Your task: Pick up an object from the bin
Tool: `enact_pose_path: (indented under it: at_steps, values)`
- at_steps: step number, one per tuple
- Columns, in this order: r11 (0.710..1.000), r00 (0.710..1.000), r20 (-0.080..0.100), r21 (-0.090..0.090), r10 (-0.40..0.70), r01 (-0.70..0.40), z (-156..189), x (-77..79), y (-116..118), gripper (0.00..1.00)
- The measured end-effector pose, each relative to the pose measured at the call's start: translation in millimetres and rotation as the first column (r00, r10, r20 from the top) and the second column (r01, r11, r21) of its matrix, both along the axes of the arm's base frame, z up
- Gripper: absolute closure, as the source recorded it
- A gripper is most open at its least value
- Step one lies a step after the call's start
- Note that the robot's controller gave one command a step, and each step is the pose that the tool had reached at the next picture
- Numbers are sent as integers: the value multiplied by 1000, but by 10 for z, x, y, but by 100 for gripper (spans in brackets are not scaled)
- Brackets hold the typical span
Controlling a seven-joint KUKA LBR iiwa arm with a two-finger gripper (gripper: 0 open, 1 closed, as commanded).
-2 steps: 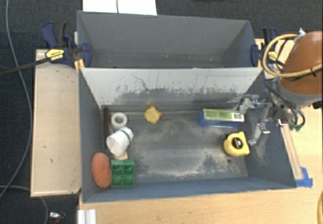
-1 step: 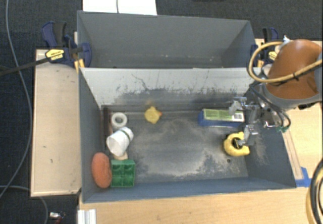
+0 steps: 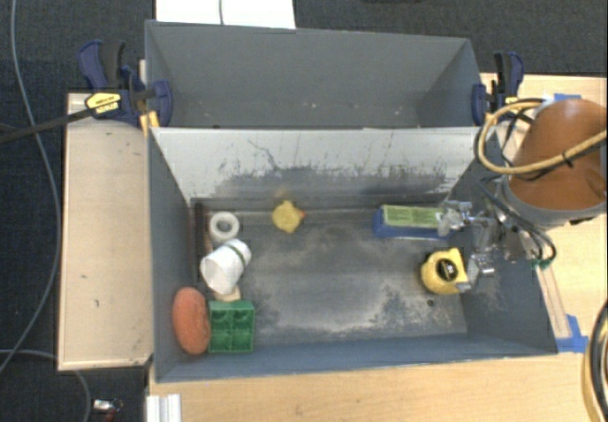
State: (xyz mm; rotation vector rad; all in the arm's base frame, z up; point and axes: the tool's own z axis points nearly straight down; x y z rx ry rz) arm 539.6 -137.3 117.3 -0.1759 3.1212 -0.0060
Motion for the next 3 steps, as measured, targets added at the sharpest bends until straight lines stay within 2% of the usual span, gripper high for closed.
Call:
enact_pose_path:
  at_steps: [1, 2, 3]
  values:
    - [997, 997, 2, 6, 71, -71, -454, -599, -22, 0]
    - [997, 997, 11, 2, -76, 75, -367, -469, 106, 0]
    - [1000, 1000, 7, 4, 3, -3, -471, -506, -37, 0]
